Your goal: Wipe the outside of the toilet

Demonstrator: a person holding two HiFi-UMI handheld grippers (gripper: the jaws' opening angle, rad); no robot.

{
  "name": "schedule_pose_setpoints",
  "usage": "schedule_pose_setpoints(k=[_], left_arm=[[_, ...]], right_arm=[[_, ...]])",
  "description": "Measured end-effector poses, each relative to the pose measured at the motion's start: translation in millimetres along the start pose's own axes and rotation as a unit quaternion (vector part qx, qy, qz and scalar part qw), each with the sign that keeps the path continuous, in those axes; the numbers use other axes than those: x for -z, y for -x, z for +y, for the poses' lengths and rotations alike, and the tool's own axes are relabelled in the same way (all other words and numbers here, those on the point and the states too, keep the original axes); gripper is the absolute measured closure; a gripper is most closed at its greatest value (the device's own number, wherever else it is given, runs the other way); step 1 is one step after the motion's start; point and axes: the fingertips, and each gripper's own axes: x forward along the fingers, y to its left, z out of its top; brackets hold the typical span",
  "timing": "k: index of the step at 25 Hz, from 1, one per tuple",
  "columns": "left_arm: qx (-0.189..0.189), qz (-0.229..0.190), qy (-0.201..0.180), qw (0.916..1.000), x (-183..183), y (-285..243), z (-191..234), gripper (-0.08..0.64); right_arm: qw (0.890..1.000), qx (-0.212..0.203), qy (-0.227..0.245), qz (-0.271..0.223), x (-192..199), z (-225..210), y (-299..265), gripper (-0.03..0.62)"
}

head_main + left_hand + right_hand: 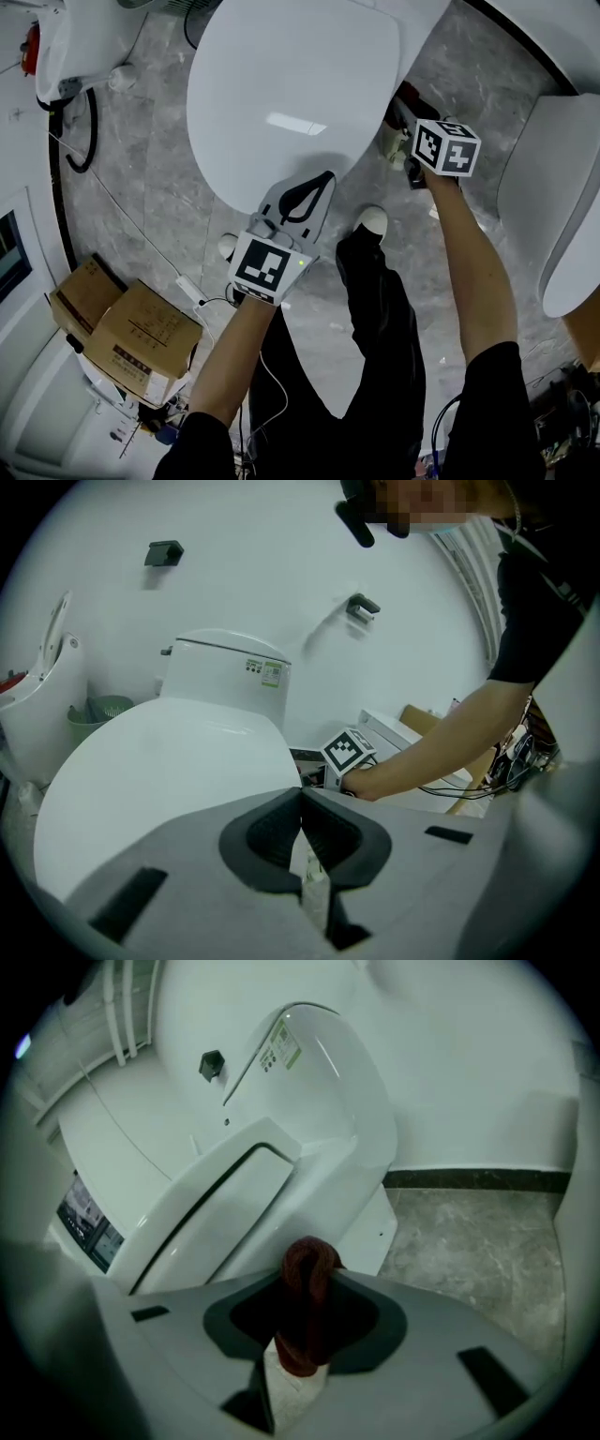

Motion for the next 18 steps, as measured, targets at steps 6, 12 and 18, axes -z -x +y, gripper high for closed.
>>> schedule_pose_setpoints(k=[6,12,18], left_arm=[[-0.014,-0.002,0.006,0.9999,9.3,14.2,10.1,0.560],[-0.022,-0.004,0.007,0.9997,23.3,44.4,16.9,0.560],[-0.023,-0.007,0.016,0.9996,33.9,74.4,25.8,0.560]], right_arm=[[1.000,-0.013,-0.026,0.000,15.7,10.0,1.1,0.477],[0.999,-0.017,-0.042,-0.005,38.1,30.6,11.0,0.477],[0.999,-0.018,-0.037,0.008,59.8,59.2,18.8,0.477]])
